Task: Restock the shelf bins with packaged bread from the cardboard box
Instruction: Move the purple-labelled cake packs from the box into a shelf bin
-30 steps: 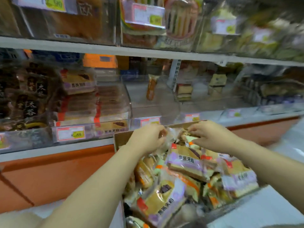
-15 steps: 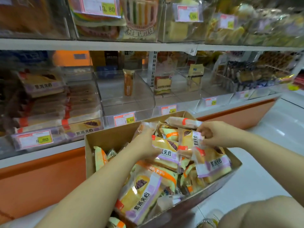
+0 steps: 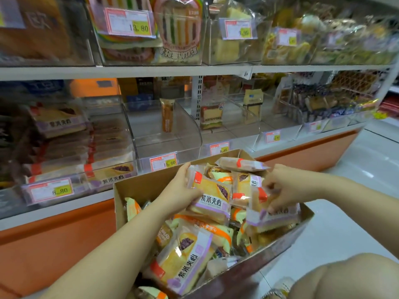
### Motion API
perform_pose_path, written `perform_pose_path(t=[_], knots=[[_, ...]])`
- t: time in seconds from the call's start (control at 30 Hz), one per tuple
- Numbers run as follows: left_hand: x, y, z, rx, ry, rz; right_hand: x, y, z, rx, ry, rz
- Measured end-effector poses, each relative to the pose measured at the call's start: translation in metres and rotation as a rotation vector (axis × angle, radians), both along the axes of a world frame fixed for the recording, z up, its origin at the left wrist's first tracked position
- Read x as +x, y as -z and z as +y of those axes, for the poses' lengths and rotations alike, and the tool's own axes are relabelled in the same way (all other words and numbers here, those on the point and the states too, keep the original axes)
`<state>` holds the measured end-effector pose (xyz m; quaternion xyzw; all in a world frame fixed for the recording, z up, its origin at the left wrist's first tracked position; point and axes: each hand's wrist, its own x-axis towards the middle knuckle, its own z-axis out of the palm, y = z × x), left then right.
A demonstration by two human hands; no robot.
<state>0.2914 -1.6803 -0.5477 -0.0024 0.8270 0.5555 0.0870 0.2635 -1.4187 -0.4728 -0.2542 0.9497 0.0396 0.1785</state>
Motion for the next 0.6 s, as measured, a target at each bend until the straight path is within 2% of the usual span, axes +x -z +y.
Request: perform_pose_path(t=[0.07,0.17,0.27,0.43,0.6], knots=[[0.005,-0.004,-0.007,0.08,-0.005,0.02,0.006,-0.015,-0.012,-0.17,-0.018,0.029],[0.013,-0.019,-0.016,0.151,0.003,0.116,0.013,-0.032,-0.041,-0.307,-0.096,0.1],[0.019,-0.039,-0.023,0.234,0.025,0.172,0.012,-0.04,-0.07,-0.339,-0.165,0.166],[0.023,-0.062,-0.044,0.221,0.016,0.297,0.009,-0.056,-0.108,-0.426,-0.197,0.12],[0.03,-0.081,-0.08,0.228,-0.035,0.383,0.004,-0.075,-0.148,-0.435,-0.249,0.217]])
